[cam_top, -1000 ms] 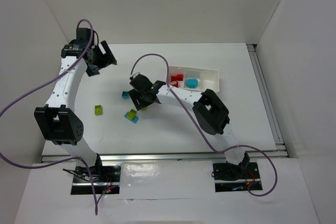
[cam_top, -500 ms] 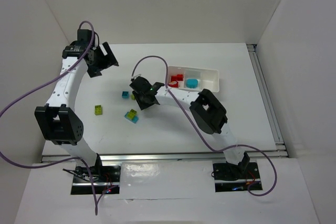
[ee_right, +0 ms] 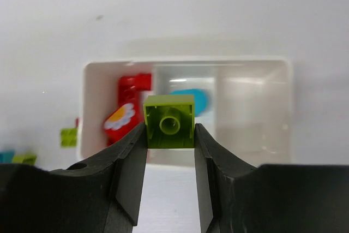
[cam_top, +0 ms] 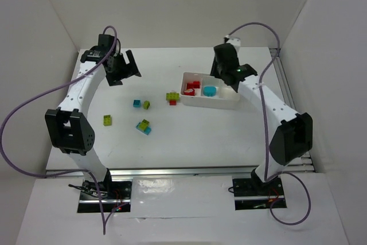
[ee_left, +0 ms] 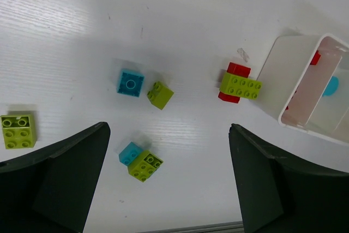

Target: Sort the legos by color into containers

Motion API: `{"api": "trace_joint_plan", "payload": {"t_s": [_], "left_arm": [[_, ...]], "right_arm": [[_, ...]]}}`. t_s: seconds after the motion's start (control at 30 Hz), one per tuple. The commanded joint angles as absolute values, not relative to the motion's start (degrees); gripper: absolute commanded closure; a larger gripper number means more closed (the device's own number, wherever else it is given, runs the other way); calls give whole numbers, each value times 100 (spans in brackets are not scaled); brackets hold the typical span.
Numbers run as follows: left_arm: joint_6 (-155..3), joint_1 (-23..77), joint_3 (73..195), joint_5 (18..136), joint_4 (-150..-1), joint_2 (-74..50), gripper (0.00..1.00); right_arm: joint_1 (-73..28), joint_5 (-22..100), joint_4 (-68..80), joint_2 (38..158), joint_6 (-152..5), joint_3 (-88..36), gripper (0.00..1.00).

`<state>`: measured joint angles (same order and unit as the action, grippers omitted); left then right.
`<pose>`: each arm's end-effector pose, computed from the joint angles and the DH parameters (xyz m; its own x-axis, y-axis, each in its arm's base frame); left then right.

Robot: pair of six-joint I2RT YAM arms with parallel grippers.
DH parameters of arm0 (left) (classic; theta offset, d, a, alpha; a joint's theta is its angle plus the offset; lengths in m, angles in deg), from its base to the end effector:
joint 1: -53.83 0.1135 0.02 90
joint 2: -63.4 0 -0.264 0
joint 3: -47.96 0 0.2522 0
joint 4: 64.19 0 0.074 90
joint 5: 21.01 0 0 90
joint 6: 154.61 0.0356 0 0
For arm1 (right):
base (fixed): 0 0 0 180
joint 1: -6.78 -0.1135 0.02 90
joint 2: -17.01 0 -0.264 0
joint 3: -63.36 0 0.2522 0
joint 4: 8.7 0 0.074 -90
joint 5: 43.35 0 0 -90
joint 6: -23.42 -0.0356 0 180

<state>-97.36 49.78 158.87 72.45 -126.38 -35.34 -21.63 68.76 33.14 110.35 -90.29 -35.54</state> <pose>0.3759 -0.0288 0.3437 -0.7019 -0.4916 -0.5154 -0.3217 0.8644 -0.3865 0.3341 0.1655 0.3382 -0.5465 0.1280 -0.8276 0.0500 0.9915 0.1202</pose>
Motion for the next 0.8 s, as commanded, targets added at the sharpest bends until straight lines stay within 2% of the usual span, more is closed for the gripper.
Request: {"api": "trace_joint_plan", "payload": {"t_s": [0.0, 0.23, 0.33, 0.37, 0.5, 0.57, 0.63, 0.67, 0.7, 0.77], "left_arm": [[-9520, 4891, 16139, 7364, -12550, -3706, 0], [-9467, 4786, 16210, 7417, -12603, -3776, 0], [-9414, 4786, 16262, 7417, -12664, -3829, 0], [-9414, 4786, 16262, 7417, -12664, -3829, 0], [-9414, 4786, 16385, 7417, -12717, -3882, 0], [-9414, 4786, 16446, 7365, -12717, -3882, 0], [-9414, 4786, 16447, 7364, -12717, -3882, 0], [-9362, 4786, 16499, 7286, -12769, -3882, 0], [-9361, 4786, 16500, 7285, -12770, -3882, 0], [-9361, 4786, 16569, 6997, -12831, -3882, 0]], "right_arm": [[-1663, 7021, 3591, 11079, -9312, -3135, 66], [-1011, 6862, 3311, 11368, -9260, -2950, 66], [-957, 7117, 3257, 11536, -9347, -3012, 53], [-957, 7170, 3153, 11605, -9348, -3012, 38], [-983, 7170, 3152, 11685, -9348, -3214, 23], [-1071, 7266, 3222, 11685, -9348, -3302, 23], [-1333, 7389, 3275, 11598, -9216, -3363, 27], [-1457, 7390, 3179, 11467, -9068, -3363, 37], [-1606, 7338, 3109, 11413, -8979, -3363, 42], [-2098, 6811, 2923, 11413, -8751, -3468, 46]]}}
